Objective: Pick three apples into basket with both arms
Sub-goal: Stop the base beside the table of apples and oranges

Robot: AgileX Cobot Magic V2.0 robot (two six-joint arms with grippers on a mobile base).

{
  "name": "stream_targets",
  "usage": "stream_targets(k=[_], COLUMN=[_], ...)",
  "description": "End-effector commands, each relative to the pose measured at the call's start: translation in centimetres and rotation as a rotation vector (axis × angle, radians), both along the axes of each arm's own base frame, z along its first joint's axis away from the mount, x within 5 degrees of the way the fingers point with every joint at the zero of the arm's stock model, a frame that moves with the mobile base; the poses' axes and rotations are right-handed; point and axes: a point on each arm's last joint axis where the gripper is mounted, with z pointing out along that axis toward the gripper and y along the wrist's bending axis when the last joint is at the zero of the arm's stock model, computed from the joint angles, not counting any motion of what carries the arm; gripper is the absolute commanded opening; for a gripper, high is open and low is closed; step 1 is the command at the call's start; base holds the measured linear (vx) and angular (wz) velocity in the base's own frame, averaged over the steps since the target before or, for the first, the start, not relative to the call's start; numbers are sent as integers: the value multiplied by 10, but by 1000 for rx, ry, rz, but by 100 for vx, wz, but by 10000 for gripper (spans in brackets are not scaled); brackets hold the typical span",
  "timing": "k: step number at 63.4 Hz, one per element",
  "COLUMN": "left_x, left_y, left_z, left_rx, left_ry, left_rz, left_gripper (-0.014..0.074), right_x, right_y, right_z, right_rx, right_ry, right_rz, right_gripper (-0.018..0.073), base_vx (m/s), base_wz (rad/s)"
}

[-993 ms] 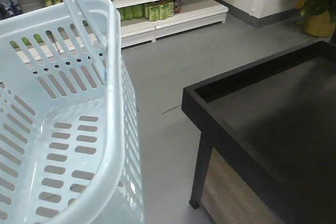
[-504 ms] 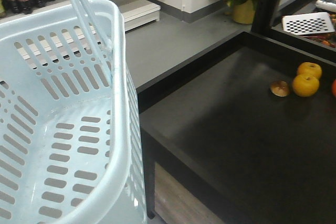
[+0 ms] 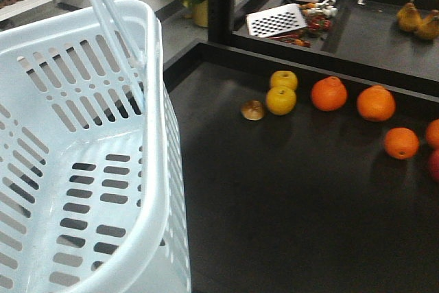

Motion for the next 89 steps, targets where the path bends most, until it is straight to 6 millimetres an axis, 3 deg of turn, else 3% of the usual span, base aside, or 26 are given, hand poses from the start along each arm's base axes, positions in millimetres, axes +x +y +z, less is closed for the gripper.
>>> stream_targets(k=[1, 44, 89], left_x=[-1, -1, -1], left_y=[3, 3, 3], left_z=[12, 12, 12], left_rx=[-55, -55, -55], left_ry=[-74, -74, -74], left_rz=[6, 6, 6], left_gripper=[-6, -6, -6], right_x=[0, 0, 0], right_y=[0, 0, 0], right_z=[3, 3, 3], right_rx=[-4, -4, -4], right_ry=[-62, -62, -62], right_rz=[5, 5, 5], right_gripper=[-9, -9, -9], base_vx=[12, 11, 2], base_wz=[-66, -57, -12])
